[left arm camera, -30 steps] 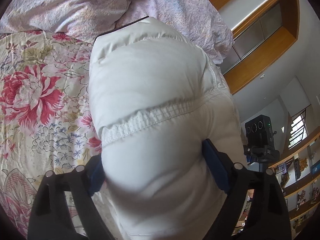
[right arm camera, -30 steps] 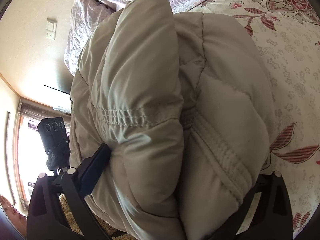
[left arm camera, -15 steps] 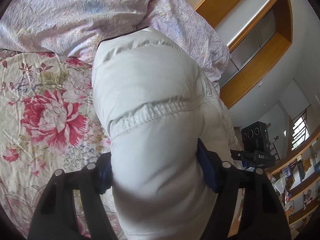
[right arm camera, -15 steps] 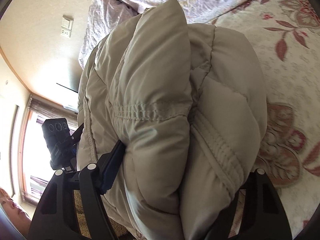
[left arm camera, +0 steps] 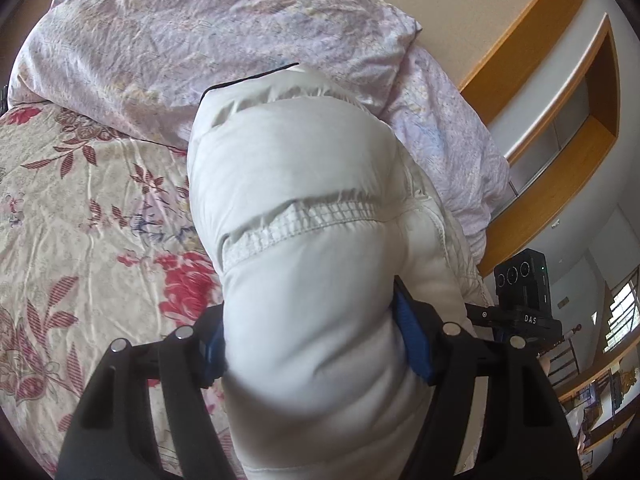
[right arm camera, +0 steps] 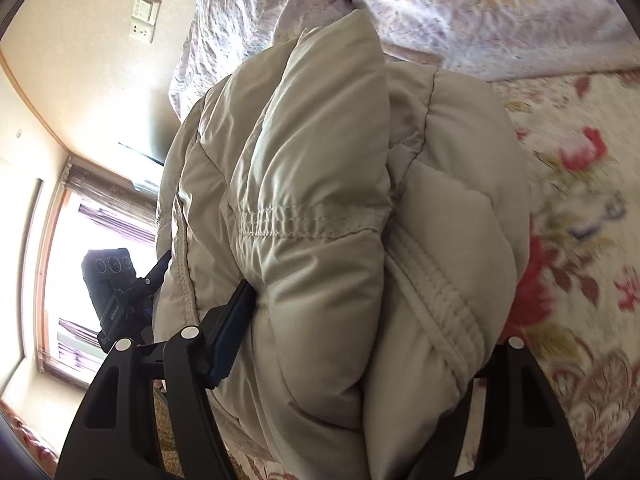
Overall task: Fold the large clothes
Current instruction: 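Lift the beige jacket bundle with both tools and turn it over, then lower the jacket bundle onto the bedspread below the pillows with both tools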
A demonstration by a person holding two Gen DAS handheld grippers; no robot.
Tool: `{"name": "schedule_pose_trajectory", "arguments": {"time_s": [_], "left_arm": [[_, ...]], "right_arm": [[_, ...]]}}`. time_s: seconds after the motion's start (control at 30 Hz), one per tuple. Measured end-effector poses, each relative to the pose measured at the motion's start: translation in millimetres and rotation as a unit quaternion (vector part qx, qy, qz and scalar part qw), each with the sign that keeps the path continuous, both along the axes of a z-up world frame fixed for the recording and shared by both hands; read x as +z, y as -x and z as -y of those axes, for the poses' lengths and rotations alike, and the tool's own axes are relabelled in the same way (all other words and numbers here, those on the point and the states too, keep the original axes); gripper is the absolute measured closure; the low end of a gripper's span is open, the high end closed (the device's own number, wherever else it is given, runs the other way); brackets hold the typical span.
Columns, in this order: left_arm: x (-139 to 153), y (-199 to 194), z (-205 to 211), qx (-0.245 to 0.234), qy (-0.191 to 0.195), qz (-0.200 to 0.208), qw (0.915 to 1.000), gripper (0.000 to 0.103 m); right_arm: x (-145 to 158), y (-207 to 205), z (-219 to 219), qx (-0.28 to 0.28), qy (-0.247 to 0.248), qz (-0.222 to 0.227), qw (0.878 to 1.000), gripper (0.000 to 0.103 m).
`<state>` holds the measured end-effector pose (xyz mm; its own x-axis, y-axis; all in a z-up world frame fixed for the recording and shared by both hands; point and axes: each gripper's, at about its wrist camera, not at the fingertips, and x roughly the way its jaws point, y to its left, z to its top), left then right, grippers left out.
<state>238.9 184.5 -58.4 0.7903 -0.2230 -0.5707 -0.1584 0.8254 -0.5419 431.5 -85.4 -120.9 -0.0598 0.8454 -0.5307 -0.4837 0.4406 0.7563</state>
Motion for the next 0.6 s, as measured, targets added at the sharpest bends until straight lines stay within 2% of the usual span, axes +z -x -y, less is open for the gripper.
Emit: {"name": "schedule_pose_trajectory", "arguments": {"time_s": [0.17, 0.37, 0.47, 0.6], "left_arm": [[-10.6, 0.5, -23.2, 0.015, -0.006, -0.009, 0.9998, 0.033], [-25.0, -3.4, -30.7, 0.020, -0.006, -0.010, 0.9997, 0.027], [-24.9, -2.6, -32.9, 0.021, 0.002, -0.014, 0.9997, 0.022], [-19.6, 2.6, -34.1, 0.033, -0.005, -0.023, 0.9992, 0.015]], "right_arm": [[-2.4, 1.4, -21.9, -0.003, -0.001, -0.001, 1.000, 0.034], [-32.7, -2.0, -23.4, -0.036, -0.014, -0.028, 0.999, 0.019], [-30.4, 3.0, -11.0, -0.047, 0.001, -0.017, 0.999, 0.014], [-10.0, 14.6, 8.0, -0.080, 0.026, 0.021, 0.996, 0.014]]}}
